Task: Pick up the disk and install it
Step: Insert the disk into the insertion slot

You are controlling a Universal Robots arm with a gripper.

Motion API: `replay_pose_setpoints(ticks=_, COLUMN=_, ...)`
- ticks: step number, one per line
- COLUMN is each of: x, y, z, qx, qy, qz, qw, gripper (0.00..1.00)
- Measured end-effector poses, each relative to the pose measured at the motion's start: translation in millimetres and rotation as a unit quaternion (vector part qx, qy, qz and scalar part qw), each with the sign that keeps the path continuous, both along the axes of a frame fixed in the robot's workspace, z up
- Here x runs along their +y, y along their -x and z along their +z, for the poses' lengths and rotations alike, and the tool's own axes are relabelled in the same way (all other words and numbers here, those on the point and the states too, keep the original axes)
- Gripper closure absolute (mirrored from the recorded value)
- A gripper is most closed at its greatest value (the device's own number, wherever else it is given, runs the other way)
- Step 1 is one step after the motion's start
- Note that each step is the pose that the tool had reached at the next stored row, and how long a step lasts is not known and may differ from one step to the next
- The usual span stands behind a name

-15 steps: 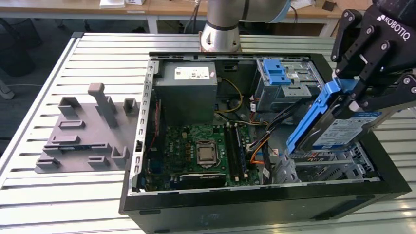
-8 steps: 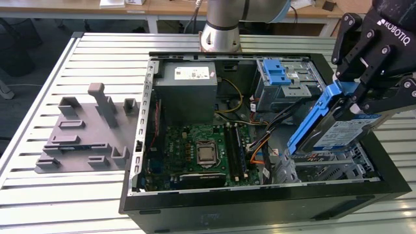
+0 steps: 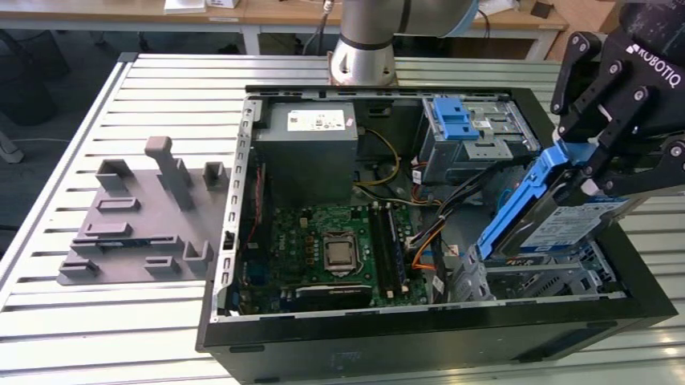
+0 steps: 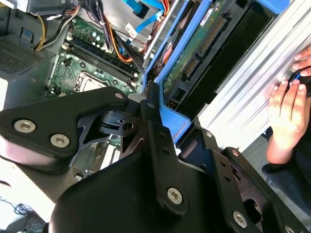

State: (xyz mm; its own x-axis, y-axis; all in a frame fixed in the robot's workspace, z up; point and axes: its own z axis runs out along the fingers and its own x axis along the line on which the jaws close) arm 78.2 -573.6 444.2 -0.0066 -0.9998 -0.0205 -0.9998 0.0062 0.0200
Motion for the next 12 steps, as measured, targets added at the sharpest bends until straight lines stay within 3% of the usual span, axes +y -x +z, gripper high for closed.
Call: replay_pose_setpoints(ticks=12, x=-0.1, y=-1.1, z=-12.1, qx=0.0, qy=-0.0014, qz=0.0, qw=1.0, gripper=0.64)
